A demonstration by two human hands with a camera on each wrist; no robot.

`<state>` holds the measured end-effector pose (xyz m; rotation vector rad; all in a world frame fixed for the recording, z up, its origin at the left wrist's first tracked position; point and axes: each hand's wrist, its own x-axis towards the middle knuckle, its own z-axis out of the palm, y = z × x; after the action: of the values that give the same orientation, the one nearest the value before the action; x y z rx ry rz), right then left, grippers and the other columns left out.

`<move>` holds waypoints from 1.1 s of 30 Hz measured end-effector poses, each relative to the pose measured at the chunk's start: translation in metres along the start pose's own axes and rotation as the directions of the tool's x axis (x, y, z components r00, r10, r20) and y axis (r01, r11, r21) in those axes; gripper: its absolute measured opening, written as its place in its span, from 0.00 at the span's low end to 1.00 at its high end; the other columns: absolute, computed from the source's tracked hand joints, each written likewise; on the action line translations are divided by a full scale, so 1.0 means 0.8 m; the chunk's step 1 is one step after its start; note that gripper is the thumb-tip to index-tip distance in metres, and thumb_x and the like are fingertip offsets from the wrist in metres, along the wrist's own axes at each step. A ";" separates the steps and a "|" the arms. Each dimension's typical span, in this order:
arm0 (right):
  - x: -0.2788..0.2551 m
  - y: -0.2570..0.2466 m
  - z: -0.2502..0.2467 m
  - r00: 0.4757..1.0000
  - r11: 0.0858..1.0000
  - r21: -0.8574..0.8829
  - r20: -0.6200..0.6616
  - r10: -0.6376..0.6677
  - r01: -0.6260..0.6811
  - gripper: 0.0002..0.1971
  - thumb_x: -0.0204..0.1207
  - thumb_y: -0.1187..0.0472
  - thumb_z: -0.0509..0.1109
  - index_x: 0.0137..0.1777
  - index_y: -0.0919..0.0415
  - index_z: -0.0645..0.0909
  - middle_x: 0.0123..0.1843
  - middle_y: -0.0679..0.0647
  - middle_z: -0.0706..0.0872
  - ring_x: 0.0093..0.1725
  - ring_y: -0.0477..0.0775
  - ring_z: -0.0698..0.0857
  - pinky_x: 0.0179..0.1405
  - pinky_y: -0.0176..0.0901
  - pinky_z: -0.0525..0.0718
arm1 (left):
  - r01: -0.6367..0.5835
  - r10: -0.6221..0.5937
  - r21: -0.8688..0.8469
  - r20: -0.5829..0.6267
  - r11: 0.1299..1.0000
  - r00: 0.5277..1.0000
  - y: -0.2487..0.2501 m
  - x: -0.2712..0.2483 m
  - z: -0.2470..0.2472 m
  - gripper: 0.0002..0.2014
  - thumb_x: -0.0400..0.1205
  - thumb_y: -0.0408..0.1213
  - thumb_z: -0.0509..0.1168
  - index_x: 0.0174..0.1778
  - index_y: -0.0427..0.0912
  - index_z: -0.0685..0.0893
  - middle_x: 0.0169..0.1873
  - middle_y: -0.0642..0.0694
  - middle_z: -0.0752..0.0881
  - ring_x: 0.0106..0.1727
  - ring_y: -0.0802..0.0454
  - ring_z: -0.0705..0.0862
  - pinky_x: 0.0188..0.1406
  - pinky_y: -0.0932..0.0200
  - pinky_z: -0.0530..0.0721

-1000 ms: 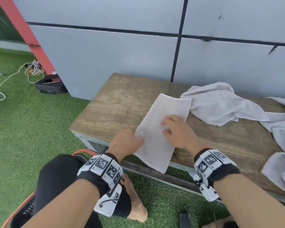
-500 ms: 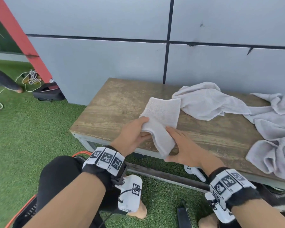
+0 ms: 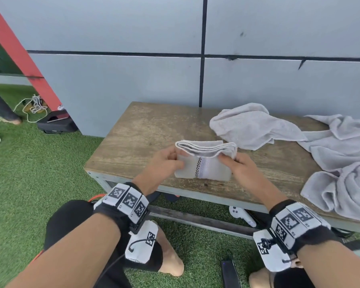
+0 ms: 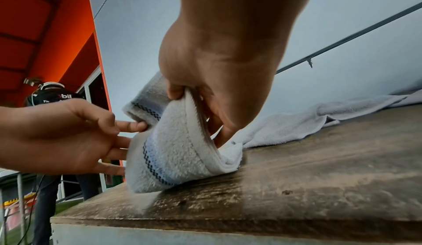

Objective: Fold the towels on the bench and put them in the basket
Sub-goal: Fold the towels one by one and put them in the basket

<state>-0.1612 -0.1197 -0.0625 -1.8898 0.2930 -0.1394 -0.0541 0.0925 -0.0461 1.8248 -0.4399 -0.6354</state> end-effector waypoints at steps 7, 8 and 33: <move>0.000 0.005 0.001 0.990 0.990 0.027 -0.015 0.142 -0.142 0.09 0.86 0.49 0.66 0.59 0.49 0.85 0.51 0.40 0.92 0.49 0.41 0.91 0.44 0.38 0.88 | 0.114 -0.116 -0.022 -0.091 0.993 0.989 -0.015 0.016 0.013 0.13 0.80 0.30 0.74 0.57 0.46 0.83 0.54 0.36 0.89 0.44 0.52 0.87 0.34 0.63 0.83; 0.000 0.008 0.002 0.986 0.986 0.020 -0.018 0.166 -0.165 0.10 0.86 0.49 0.66 0.61 0.49 0.84 0.54 0.42 0.91 0.51 0.43 0.91 0.47 0.44 0.90 | 0.144 -0.146 -0.025 -0.093 0.989 0.985 -0.019 0.019 0.015 0.14 0.81 0.32 0.74 0.59 0.47 0.81 0.55 0.37 0.88 0.46 0.50 0.88 0.35 0.60 0.84; 0.082 0.061 0.013 0.955 0.931 -0.253 -0.207 0.212 -0.261 0.09 0.88 0.51 0.62 0.52 0.56 0.75 0.44 0.51 0.83 0.42 0.53 0.83 0.37 0.47 0.78 | 0.224 -0.038 0.512 -0.349 0.829 0.937 -0.053 0.106 0.042 0.08 0.90 0.48 0.57 0.54 0.47 0.71 0.40 0.52 0.81 0.40 0.53 0.81 0.41 0.51 0.82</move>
<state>-0.1023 -0.1433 -0.1152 -2.1057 0.6916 -0.1058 -0.0083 0.0323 -0.1124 2.4783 -0.2842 -0.2955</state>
